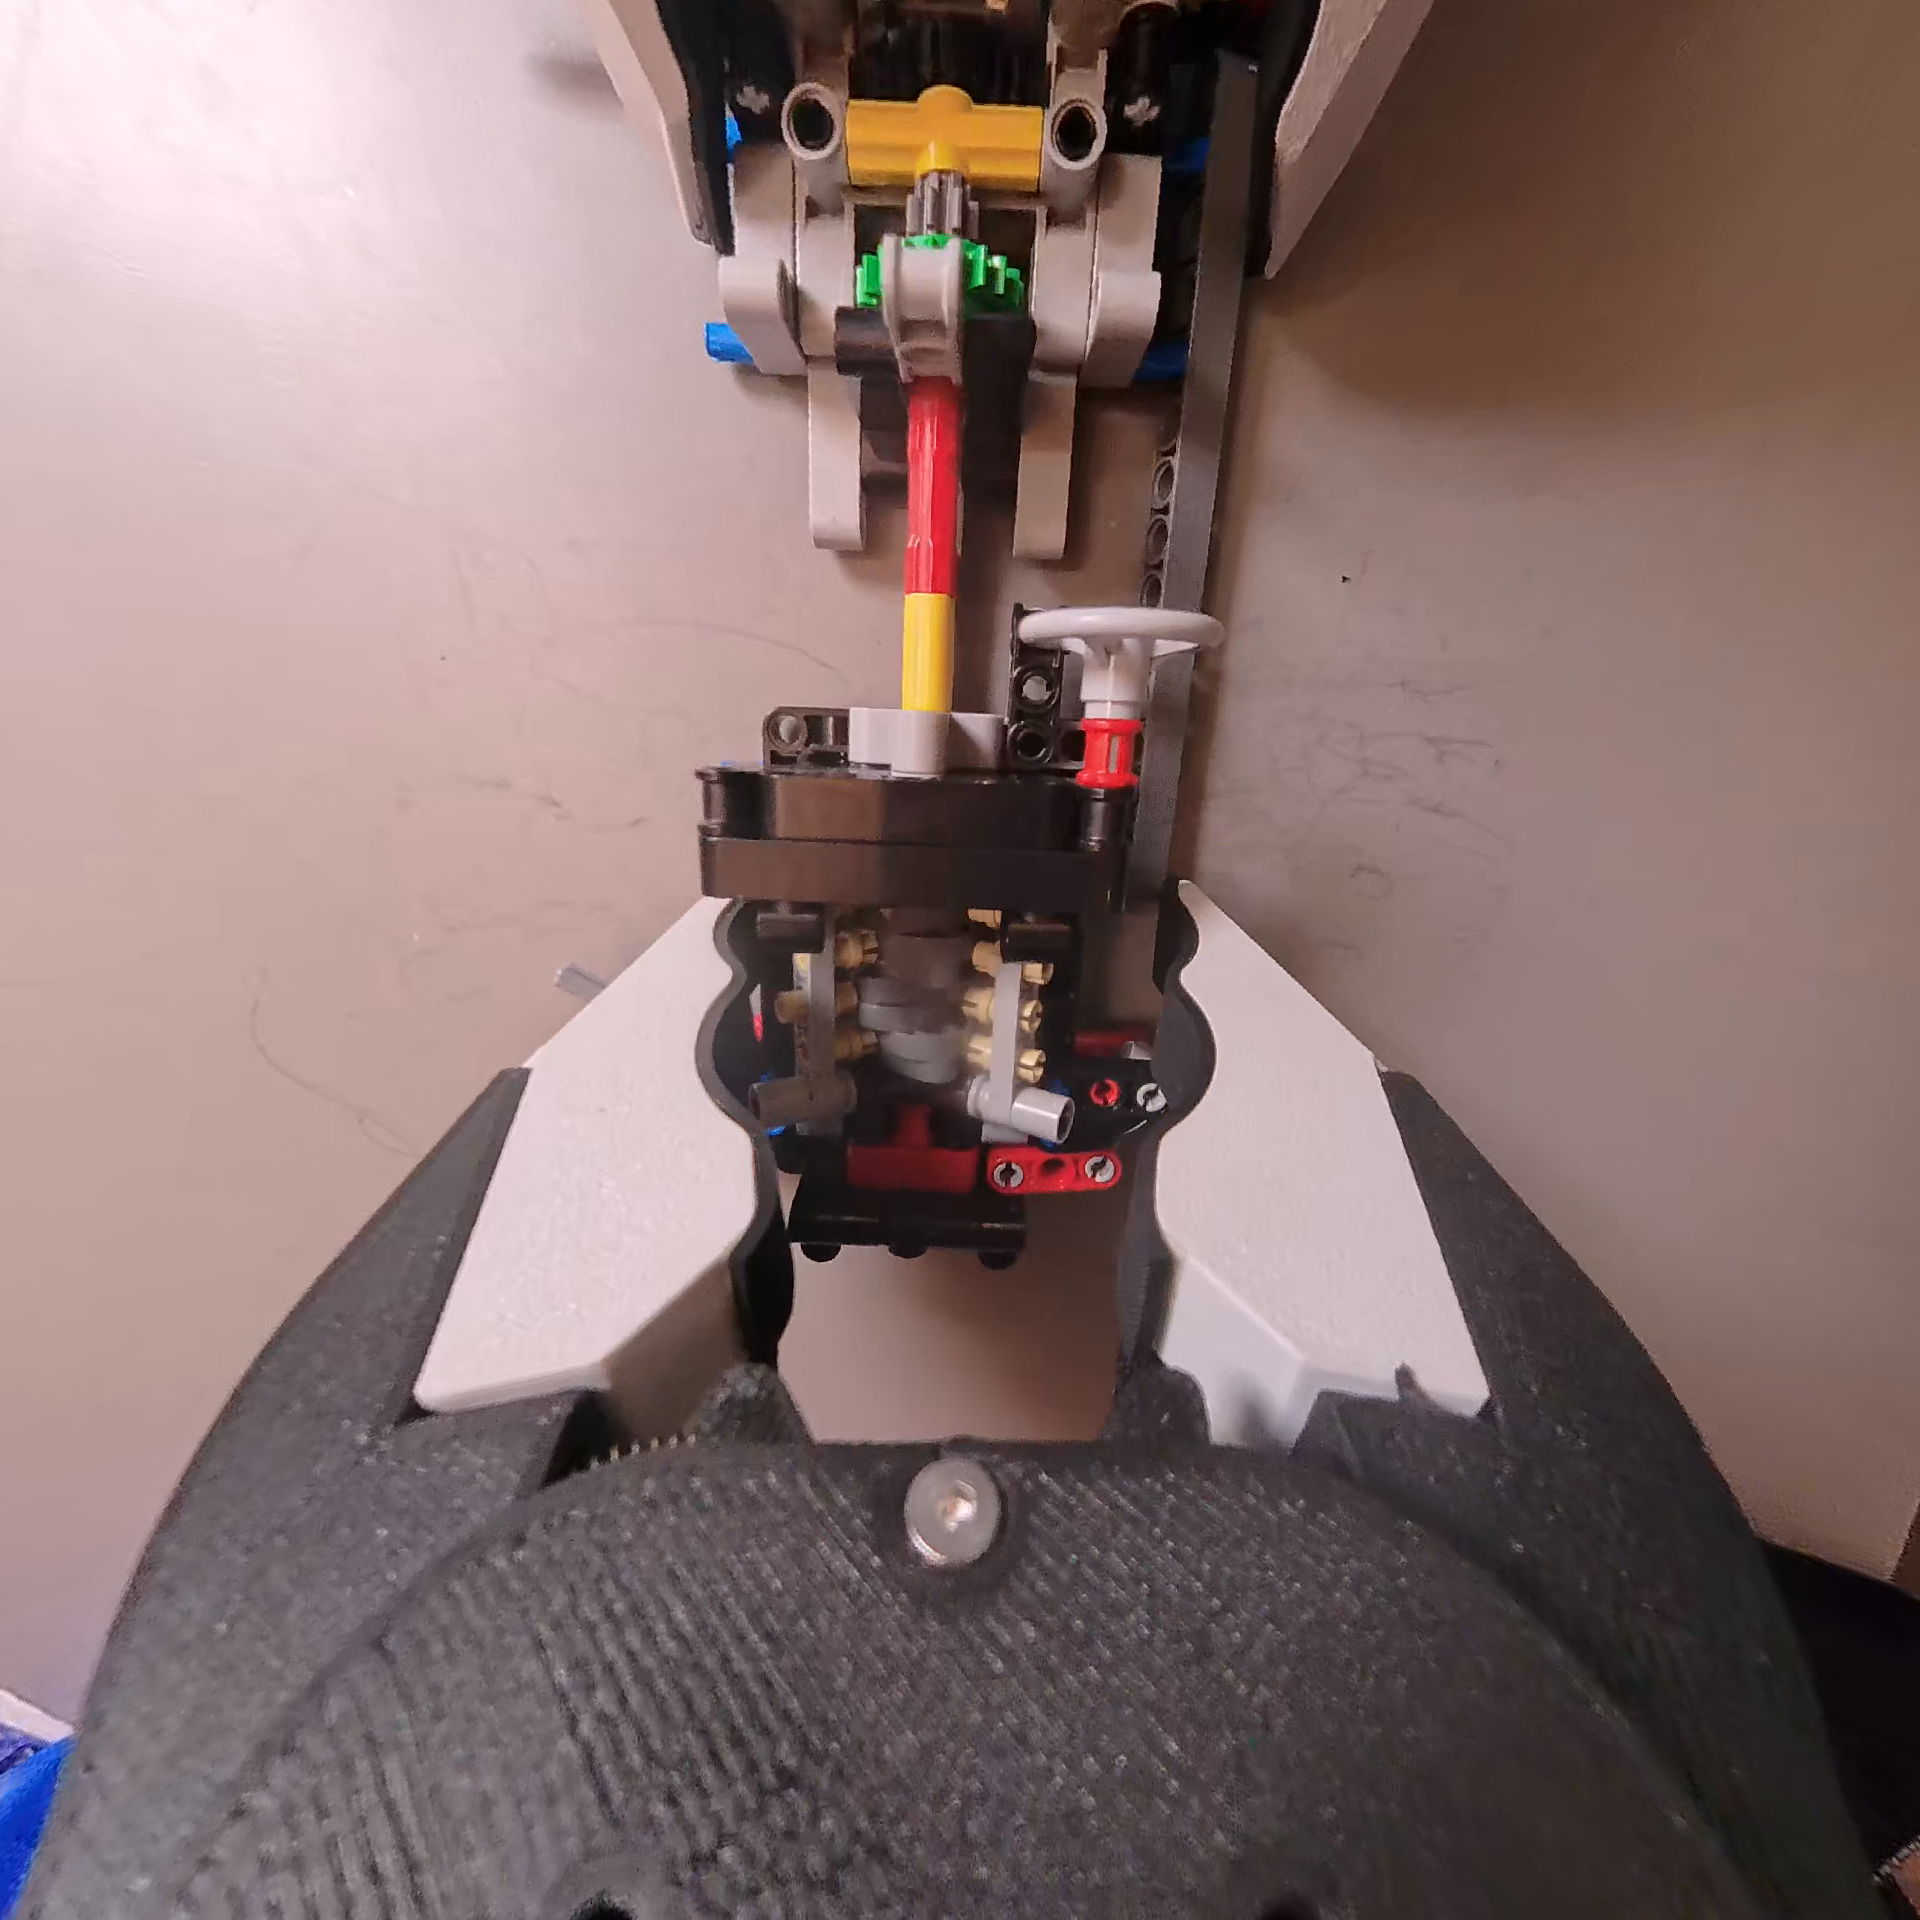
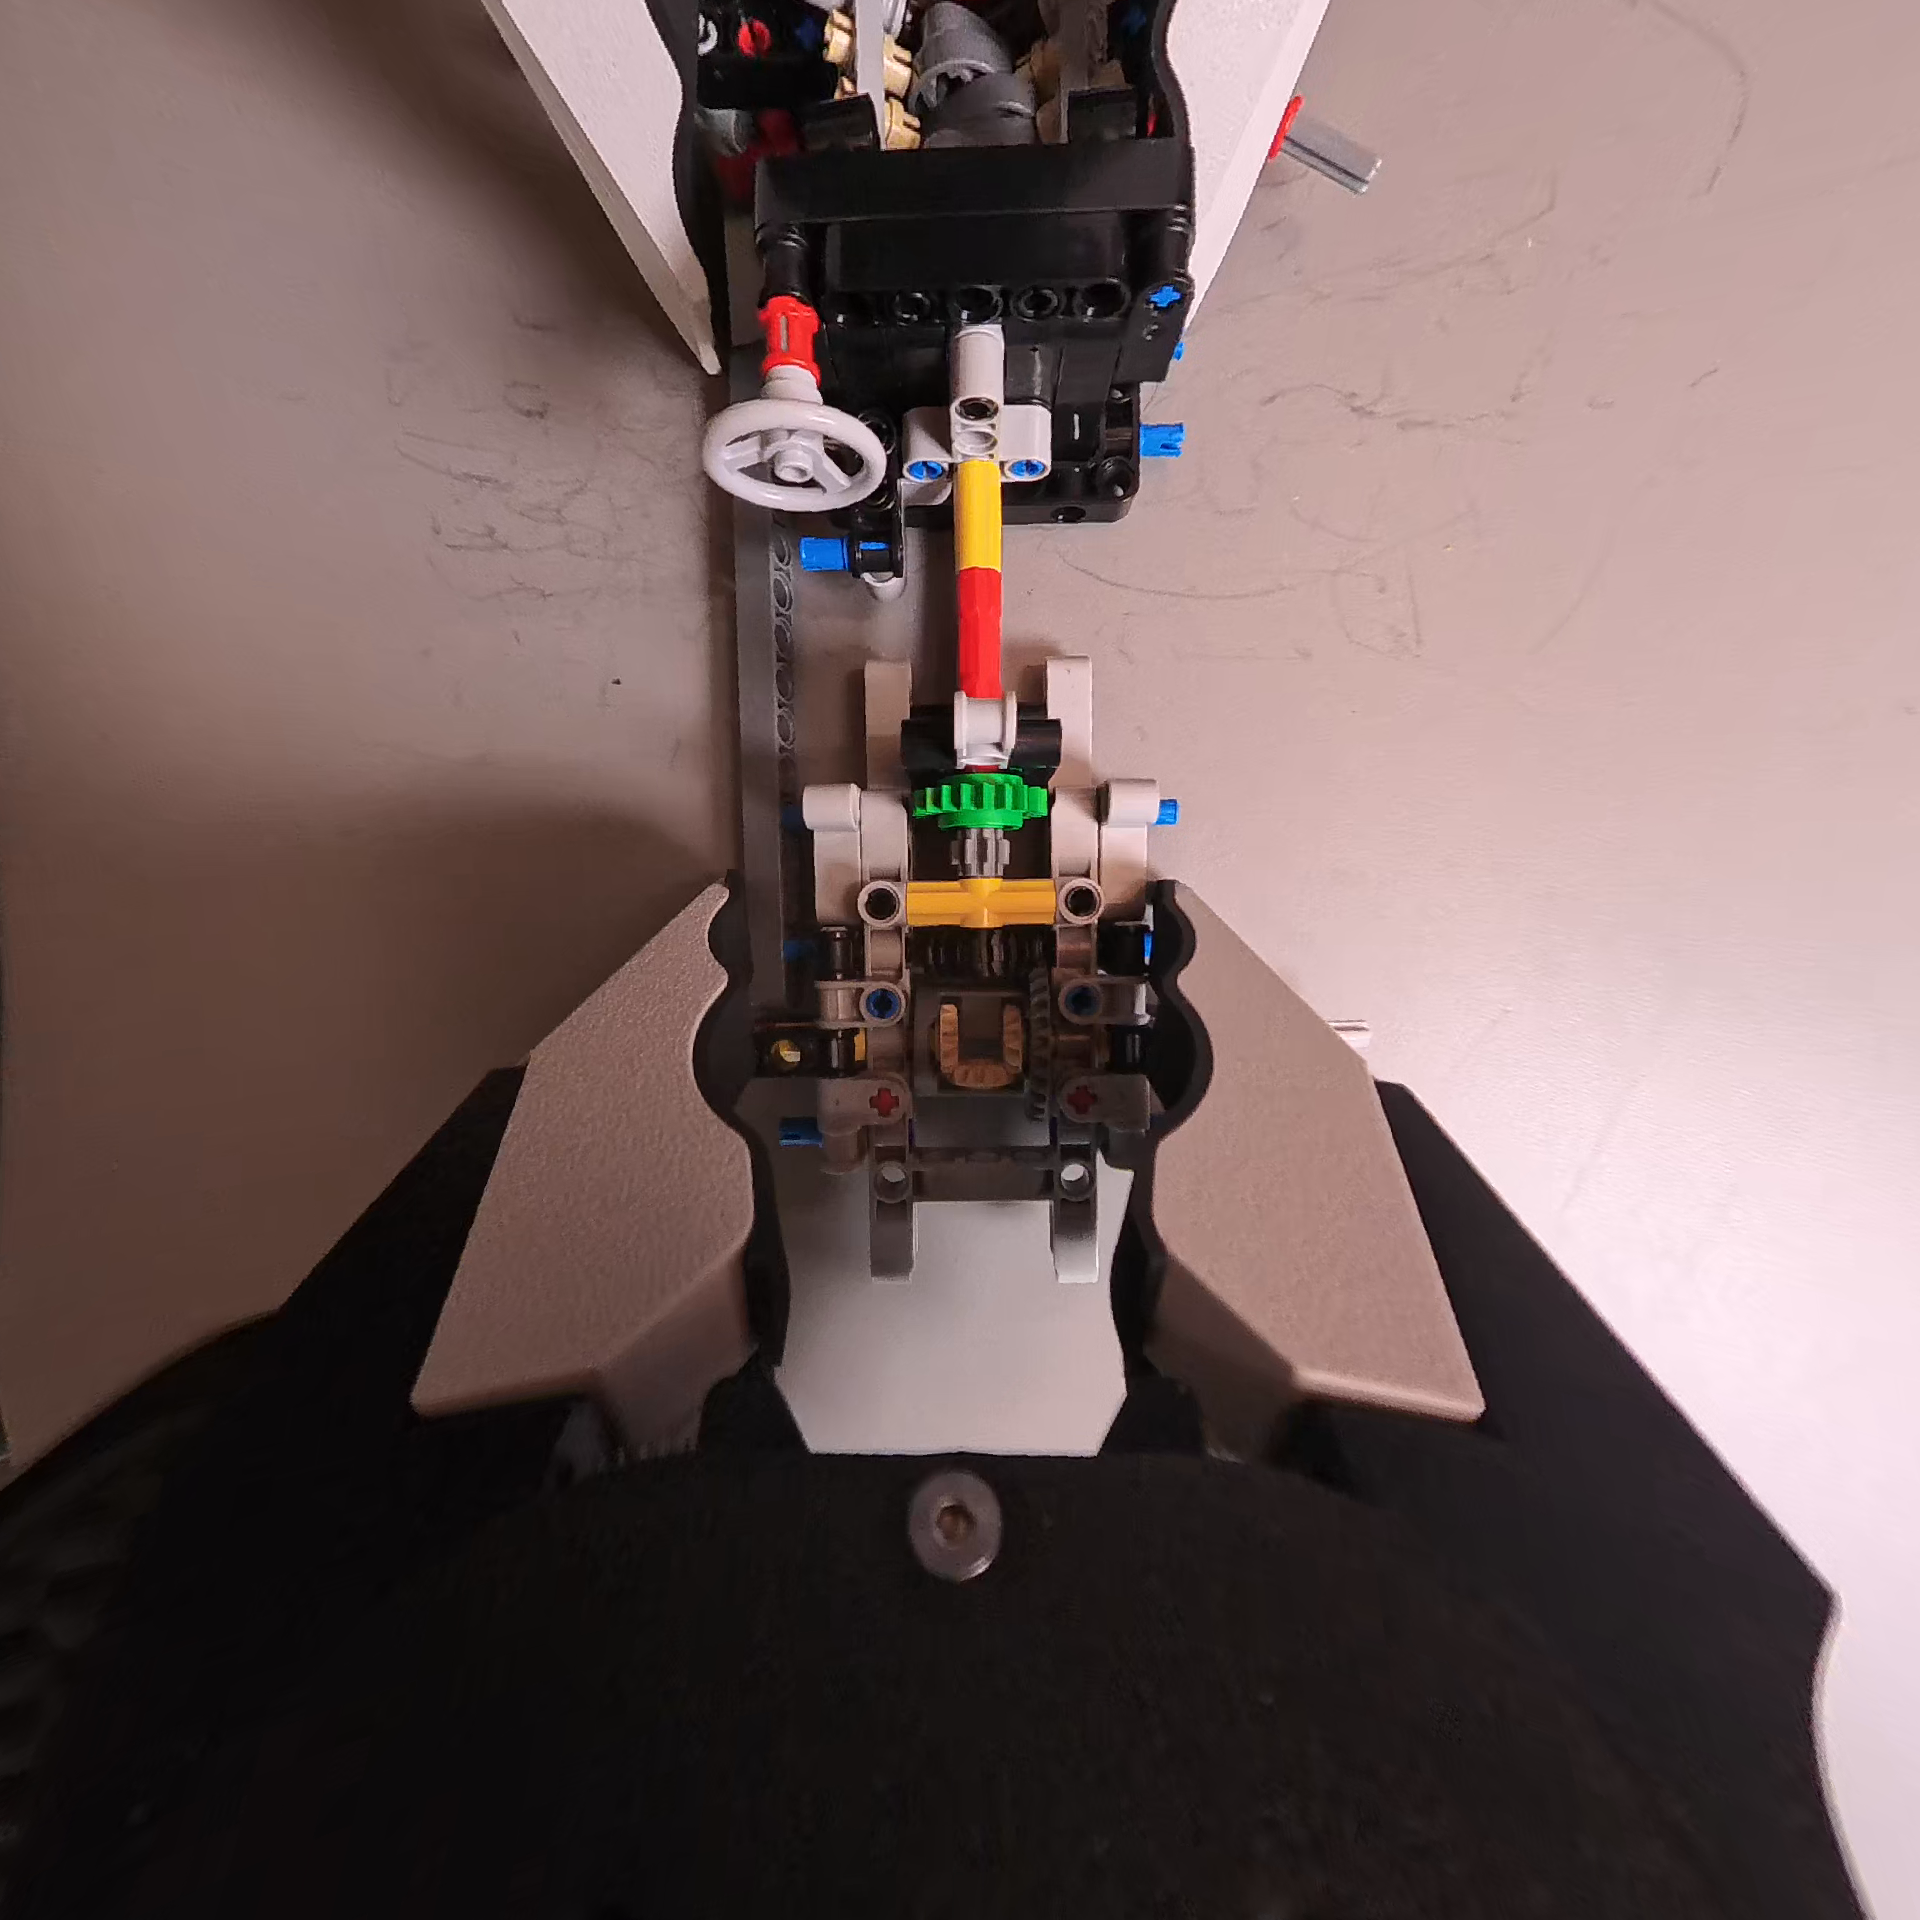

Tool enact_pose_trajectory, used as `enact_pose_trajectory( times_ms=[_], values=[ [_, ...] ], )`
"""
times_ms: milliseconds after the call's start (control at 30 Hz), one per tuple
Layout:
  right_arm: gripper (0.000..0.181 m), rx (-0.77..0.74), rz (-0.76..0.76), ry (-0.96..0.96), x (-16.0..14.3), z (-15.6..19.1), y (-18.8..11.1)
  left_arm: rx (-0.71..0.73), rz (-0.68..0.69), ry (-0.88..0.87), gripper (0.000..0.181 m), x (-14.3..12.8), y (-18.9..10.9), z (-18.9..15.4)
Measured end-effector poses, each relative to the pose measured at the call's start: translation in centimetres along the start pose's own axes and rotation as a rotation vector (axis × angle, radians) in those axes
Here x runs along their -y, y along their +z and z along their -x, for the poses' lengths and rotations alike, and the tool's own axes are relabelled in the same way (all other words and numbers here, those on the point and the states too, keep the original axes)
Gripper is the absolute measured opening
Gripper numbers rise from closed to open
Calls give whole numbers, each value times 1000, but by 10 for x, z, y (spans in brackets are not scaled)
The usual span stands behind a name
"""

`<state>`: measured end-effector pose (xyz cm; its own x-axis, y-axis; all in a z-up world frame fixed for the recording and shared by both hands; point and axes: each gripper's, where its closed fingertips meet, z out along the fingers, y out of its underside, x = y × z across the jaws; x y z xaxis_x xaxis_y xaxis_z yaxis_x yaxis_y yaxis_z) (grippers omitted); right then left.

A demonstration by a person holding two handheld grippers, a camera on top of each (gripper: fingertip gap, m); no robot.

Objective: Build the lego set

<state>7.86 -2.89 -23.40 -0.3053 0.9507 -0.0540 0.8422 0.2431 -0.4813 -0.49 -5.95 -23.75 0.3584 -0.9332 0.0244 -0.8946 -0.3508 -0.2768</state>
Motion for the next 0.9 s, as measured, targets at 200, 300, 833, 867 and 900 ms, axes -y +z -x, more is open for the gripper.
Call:
enact_pose_trajectory(
  times_ms=[200,300,833,867,900],
  values=[
    [73,-12,18,-28,-2,-1,0,7,22,27,73,-1,1,0],
    [74,-1,33,-40,-4,0,-1,5,19,26,61,0,0,2],
    [73,12,29,-24,-4,2,-1,52,-109,49,94,24,-4,-7],
    [73,27,25,-18,-3,3,-2,74,-96,62,95,24,0,-6],
    [69,48,15,-8,-2,4,-4,87,-93,65,92,25,2,-4]
  ],
)
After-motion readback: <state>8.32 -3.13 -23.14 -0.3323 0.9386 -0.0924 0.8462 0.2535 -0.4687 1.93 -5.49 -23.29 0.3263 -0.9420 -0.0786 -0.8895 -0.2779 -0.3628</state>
